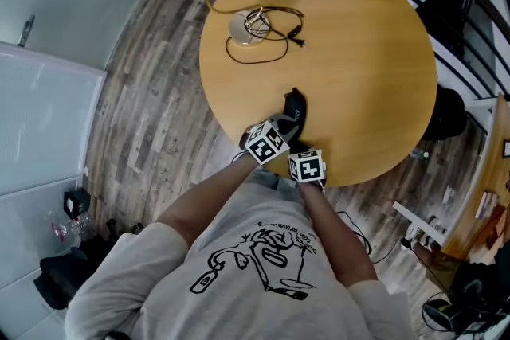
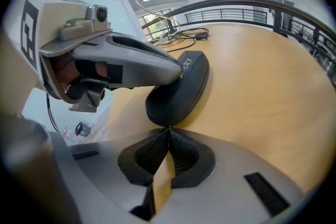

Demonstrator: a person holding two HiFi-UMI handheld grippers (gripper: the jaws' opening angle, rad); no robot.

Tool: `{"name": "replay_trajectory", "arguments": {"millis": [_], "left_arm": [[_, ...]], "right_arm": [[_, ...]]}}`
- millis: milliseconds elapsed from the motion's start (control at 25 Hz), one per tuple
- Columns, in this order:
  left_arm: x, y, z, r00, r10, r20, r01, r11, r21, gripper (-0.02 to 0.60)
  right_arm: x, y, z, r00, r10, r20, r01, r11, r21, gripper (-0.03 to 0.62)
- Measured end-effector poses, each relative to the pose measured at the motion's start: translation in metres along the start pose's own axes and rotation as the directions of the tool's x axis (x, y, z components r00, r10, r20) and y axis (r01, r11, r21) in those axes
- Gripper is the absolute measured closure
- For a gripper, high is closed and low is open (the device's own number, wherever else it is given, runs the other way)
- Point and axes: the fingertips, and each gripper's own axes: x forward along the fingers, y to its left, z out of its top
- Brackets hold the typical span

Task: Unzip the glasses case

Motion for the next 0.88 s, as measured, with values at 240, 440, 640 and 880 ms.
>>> {"name": "replay_trajectory", "arguments": {"millis": [240,440,640,880], "left_arm": [[0.001,0.002,-0.001,1.0,0.008,0.017,-0.008,1.0,-0.015,0.575],[0.0,0.001,0.0,1.0,0.01,0.01,-0.01,1.0,-0.018,0.575],[0.0,0.002,0.001,1.0,0.012,0.001,-0.012,1.0,-0.025,0.575],[0.001,0.001,0.001,1.0,0.009,-0.002,-0.009,0.999,-0.035,0.575]], "right_arm": [[-0.003,-0.017,0.002,1.0,-0.03,0.006,0.03,0.999,-0.014,0.571],[-0.007,-0.023,0.006,0.999,-0.043,-0.001,0.043,0.996,-0.072,0.571],[-0.005,-0.03,0.011,0.999,-0.054,-0.009,0.052,0.986,-0.155,0.571],[-0.009,-0.037,0.015,0.997,-0.072,-0.033,0.059,0.956,-0.288,0.571]]}}
